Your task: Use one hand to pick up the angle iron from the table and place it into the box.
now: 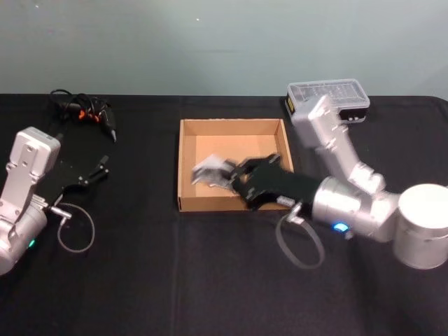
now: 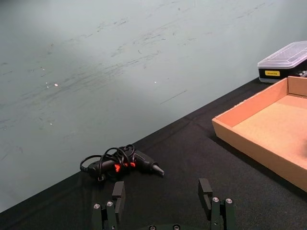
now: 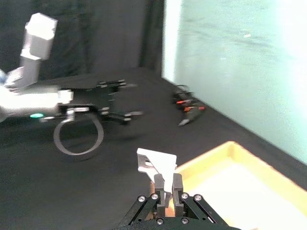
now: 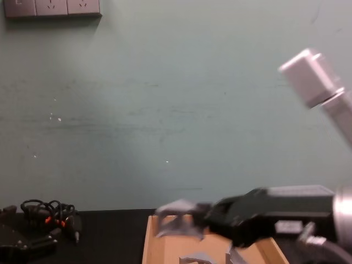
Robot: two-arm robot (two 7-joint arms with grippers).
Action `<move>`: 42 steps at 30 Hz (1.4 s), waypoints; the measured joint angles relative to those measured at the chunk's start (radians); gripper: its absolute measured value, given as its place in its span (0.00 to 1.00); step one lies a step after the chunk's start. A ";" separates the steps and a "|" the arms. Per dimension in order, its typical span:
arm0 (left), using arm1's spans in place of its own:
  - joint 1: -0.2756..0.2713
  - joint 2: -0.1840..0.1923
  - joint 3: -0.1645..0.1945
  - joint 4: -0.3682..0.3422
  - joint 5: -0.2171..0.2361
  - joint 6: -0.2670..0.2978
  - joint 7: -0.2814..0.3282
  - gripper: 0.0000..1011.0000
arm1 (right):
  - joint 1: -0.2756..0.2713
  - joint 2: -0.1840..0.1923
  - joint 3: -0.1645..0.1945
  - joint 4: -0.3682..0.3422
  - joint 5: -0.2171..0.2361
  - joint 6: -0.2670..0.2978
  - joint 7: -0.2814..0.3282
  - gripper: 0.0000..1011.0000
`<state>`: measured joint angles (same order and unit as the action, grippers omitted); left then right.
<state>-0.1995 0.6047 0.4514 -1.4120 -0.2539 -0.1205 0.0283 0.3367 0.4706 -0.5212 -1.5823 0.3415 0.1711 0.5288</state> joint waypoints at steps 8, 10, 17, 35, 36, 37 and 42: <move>0.000 0.000 0.000 0.000 0.000 0.000 0.000 0.99 | 0.005 0.036 0.079 0.018 0.028 0.003 -0.045 0.10; 0.000 0.000 0.000 0.000 0.000 0.000 0.000 0.99 | 0.016 0.037 0.094 0.040 0.030 0.004 -0.055 0.10; 0.000 0.000 0.000 0.000 0.000 0.000 0.000 0.99 | 0.058 0.020 0.116 0.146 0.034 0.008 -0.074 0.10; 0.000 0.000 0.000 0.000 0.000 0.000 0.000 0.99 | 0.201 -0.082 0.046 0.411 -0.060 0.001 -0.050 0.10; 0.000 0.000 0.000 0.000 0.000 0.000 0.000 0.99 | 0.205 -0.086 0.043 0.418 -0.064 0.000 -0.048 0.10; 0.000 0.000 0.000 0.000 0.000 0.000 0.000 0.99 | 0.214 -0.094 0.036 0.433 -0.074 -0.001 -0.046 0.10; 0.000 0.000 0.000 0.000 0.000 0.000 0.000 0.99 | 0.242 -0.119 0.023 0.483 -0.102 -0.003 -0.042 0.10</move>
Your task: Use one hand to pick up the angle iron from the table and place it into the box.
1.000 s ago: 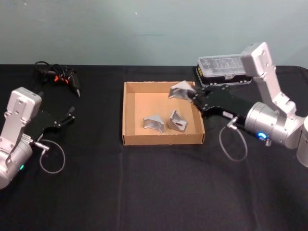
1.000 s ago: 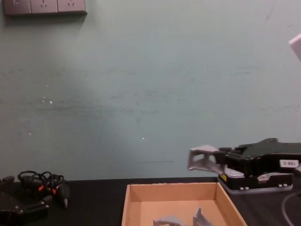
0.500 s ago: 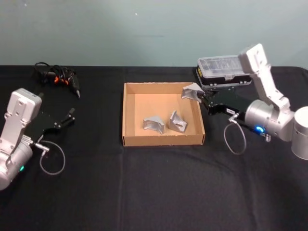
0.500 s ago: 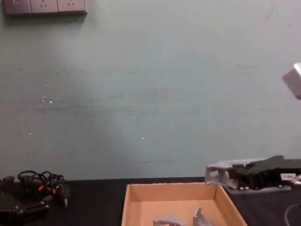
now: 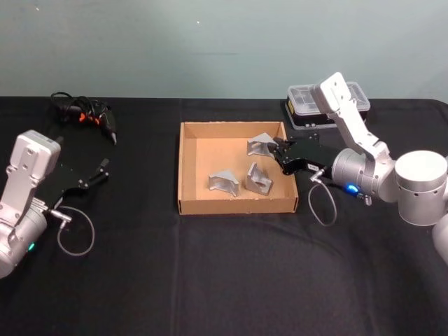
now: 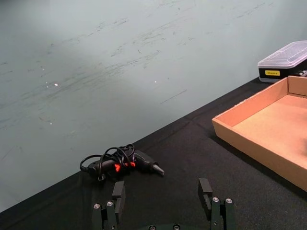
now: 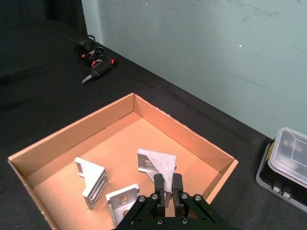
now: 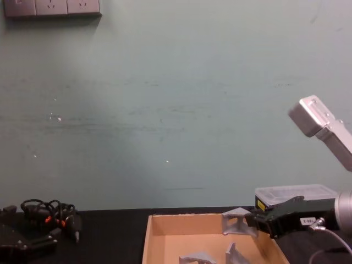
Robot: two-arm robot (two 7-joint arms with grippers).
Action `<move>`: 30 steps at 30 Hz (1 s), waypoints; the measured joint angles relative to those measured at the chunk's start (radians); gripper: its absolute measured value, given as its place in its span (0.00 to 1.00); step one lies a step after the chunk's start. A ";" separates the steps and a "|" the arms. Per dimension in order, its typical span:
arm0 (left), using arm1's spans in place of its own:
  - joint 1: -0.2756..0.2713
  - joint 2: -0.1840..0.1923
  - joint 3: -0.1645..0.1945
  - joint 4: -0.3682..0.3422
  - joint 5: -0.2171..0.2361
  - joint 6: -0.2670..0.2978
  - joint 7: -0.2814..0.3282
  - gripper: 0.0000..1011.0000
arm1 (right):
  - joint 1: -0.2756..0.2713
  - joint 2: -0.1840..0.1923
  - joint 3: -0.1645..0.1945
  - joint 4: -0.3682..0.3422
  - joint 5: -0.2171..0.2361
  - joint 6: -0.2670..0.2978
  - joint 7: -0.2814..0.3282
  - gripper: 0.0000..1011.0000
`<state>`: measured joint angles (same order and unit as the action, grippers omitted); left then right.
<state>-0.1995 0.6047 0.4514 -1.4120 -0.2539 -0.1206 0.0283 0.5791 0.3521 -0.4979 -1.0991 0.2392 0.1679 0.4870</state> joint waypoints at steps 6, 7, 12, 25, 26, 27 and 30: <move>0.000 0.000 0.000 0.000 0.000 0.000 0.000 0.99 | 0.028 -0.023 -0.001 0.056 -0.021 -0.005 0.000 0.10; 0.000 0.000 0.000 0.000 0.000 0.000 0.000 0.99 | 0.034 -0.029 -0.001 0.070 -0.026 -0.007 0.000 0.10; 0.000 0.000 0.000 0.000 0.000 0.000 0.000 0.99 | 0.048 -0.043 -0.002 0.106 -0.042 -0.011 0.004 0.10; 0.000 0.000 0.000 0.000 0.000 0.000 0.000 0.99 | 0.074 -0.065 -0.013 0.157 -0.087 -0.011 0.017 0.10; 0.000 0.000 0.000 0.000 0.000 0.000 0.000 0.99 | 0.075 -0.066 -0.014 0.160 -0.091 -0.010 0.019 0.11; 0.000 0.000 0.000 0.000 0.000 0.000 0.000 0.99 | 0.076 -0.067 -0.014 0.161 -0.093 -0.010 0.019 0.12; 0.000 0.000 0.000 0.000 0.000 0.000 0.000 0.99 | 0.076 -0.070 -0.012 0.165 -0.099 -0.014 0.019 0.19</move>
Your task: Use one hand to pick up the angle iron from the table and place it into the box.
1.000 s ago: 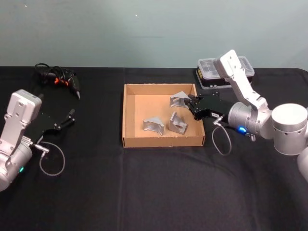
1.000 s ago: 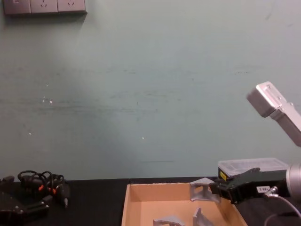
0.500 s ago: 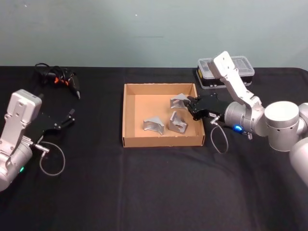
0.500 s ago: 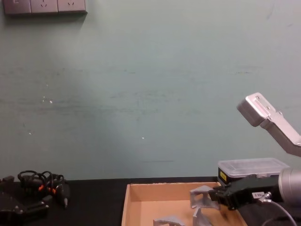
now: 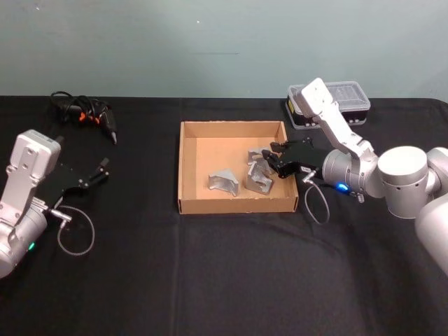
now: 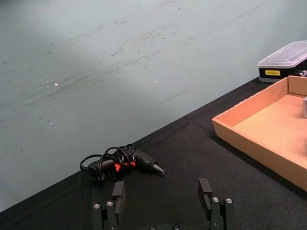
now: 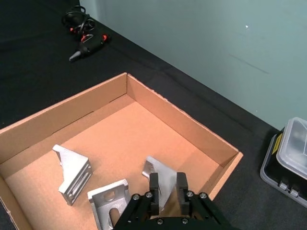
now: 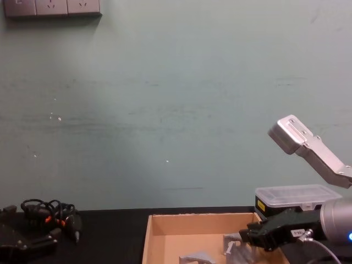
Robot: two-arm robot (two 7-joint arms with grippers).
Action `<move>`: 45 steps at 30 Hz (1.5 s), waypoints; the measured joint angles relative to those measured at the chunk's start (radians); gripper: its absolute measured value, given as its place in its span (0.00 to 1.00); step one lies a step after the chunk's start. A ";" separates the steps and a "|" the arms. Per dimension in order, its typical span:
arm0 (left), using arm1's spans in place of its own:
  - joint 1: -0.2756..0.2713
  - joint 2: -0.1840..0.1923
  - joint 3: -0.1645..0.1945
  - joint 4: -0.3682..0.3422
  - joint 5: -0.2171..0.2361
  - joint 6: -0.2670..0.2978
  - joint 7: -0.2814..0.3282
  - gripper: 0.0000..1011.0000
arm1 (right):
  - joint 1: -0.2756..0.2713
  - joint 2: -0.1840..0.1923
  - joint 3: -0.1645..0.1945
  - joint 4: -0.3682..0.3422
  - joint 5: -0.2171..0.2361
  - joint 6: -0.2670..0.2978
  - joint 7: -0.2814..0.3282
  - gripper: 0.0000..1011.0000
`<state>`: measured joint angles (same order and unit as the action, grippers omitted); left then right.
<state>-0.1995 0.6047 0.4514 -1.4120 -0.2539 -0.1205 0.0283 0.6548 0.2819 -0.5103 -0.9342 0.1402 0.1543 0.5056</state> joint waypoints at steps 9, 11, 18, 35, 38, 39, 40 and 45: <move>0.000 0.000 0.000 0.000 0.000 0.000 0.000 0.99 | -0.028 -0.002 0.037 -0.032 -0.004 -0.034 -0.035 0.48; 0.000 0.000 0.000 0.000 0.000 0.000 0.000 0.99 | -0.035 -0.001 0.043 -0.042 -0.003 -0.038 -0.041 0.52; 0.000 0.000 0.000 0.000 0.000 0.000 0.000 0.99 | -0.076 0.010 0.071 -0.108 0.000 -0.056 -0.058 0.74; 0.000 0.000 0.000 0.000 0.000 0.000 0.000 0.99 | -0.272 0.067 0.168 -0.352 -0.001 -0.225 -0.151 0.99; 0.000 0.000 0.000 0.000 0.000 0.000 0.000 0.99 | -0.318 0.086 0.178 -0.395 -0.043 -0.275 -0.181 0.99; 0.000 0.000 0.000 0.000 0.000 0.000 0.000 0.99 | -0.326 0.089 0.180 -0.403 -0.053 -0.284 -0.188 0.99; 0.000 0.000 0.000 0.000 0.000 0.000 0.000 0.99 | -0.335 0.093 0.183 -0.410 -0.061 -0.292 -0.194 0.99; 0.000 0.000 0.000 0.000 0.000 0.000 0.000 0.99 | -0.390 0.112 0.210 -0.448 -0.100 -0.342 -0.235 0.99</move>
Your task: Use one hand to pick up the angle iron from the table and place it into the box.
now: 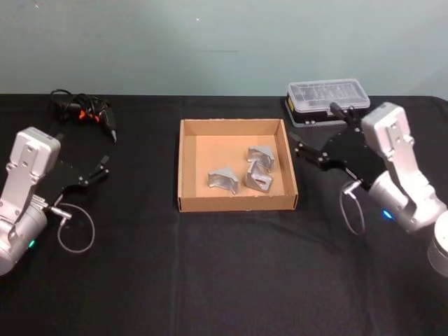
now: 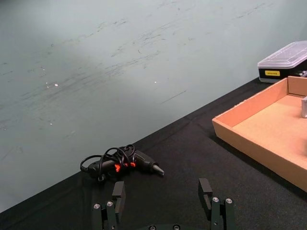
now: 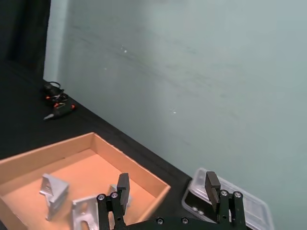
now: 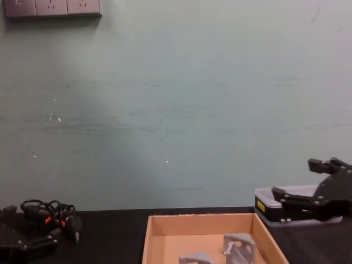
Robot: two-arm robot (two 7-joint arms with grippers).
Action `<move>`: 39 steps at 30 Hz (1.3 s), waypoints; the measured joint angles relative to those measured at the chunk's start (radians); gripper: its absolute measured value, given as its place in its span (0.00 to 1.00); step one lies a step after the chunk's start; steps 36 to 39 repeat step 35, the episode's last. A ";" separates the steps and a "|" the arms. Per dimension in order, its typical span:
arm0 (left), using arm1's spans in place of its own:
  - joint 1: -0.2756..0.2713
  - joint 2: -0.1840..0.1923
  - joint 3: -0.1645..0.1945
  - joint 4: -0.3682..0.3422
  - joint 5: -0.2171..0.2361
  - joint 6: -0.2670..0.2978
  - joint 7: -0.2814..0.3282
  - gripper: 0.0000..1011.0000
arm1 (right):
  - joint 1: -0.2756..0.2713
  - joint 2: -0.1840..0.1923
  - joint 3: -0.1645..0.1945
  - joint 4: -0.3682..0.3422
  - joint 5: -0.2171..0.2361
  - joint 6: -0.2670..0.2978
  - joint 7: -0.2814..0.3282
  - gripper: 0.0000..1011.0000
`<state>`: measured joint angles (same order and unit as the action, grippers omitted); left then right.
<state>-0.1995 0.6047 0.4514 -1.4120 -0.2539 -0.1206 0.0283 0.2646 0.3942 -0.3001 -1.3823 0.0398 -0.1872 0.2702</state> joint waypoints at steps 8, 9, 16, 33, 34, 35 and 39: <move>0.000 0.000 0.000 0.000 0.000 0.000 0.000 0.99 | -0.050 0.010 0.045 -0.008 -0.017 -0.060 -0.025 0.99; 0.000 0.000 0.000 0.000 0.000 0.000 0.000 0.99 | -0.057 0.009 0.052 -0.001 -0.016 -0.071 -0.025 0.99; 0.000 0.000 0.000 0.000 0.000 0.000 0.000 0.99 | -0.059 0.008 0.055 0.002 -0.014 -0.078 -0.025 0.99; 0.000 0.000 0.000 0.000 0.000 0.000 0.000 0.99 | -0.056 0.009 0.050 -0.002 -0.015 -0.070 -0.025 0.99; 0.000 0.000 0.000 0.000 0.000 0.000 0.000 0.99 | -0.056 0.009 0.050 -0.002 -0.015 -0.070 -0.025 0.99; 0.000 0.000 0.000 0.000 0.000 0.000 0.000 0.99 | -0.056 0.009 0.050 -0.002 -0.015 -0.070 -0.025 0.99; 0.000 0.000 0.000 0.000 0.000 0.000 0.000 0.99 | -0.056 0.009 0.050 -0.002 -0.015 -0.070 -0.025 0.99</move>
